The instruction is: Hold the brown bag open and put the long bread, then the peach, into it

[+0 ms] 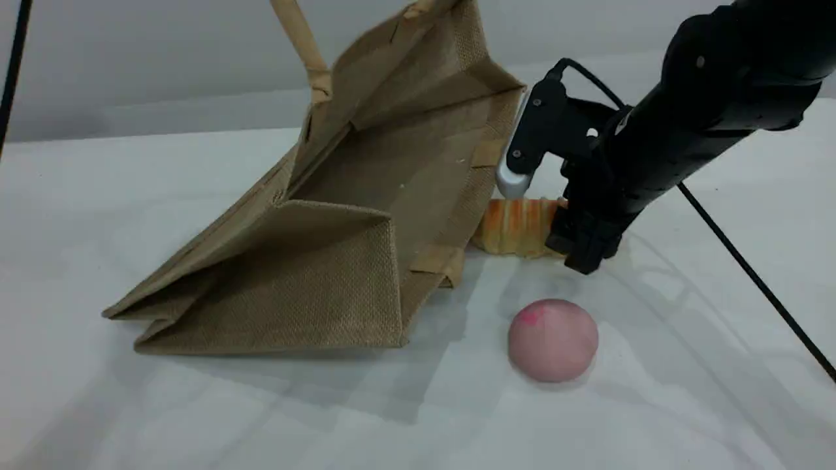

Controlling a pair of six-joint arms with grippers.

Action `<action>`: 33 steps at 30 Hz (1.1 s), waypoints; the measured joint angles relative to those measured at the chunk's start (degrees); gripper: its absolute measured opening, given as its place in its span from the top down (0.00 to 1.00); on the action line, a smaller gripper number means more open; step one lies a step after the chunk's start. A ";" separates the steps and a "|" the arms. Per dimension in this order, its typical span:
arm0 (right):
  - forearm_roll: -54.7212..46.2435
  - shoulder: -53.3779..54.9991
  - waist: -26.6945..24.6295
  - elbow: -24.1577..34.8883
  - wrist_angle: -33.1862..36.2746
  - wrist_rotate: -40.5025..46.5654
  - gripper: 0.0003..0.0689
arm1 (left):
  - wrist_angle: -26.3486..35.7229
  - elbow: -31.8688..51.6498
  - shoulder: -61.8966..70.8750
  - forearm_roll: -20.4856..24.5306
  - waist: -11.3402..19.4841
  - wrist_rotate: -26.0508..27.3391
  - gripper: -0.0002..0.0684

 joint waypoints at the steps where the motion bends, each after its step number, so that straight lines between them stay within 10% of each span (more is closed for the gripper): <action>1: 0.83 0.00 0.00 0.00 -0.70 0.33 0.40 | 0.00 0.00 0.00 0.00 0.00 0.00 0.86; 23: 8.92 5.36 0.00 -6.86 7.03 0.46 0.39 | 0.00 0.00 0.00 -1.27 0.00 0.00 0.86; 33: 8.92 5.47 -0.05 -6.81 8.06 0.70 0.82 | 0.00 0.00 0.00 -1.27 0.00 0.00 0.86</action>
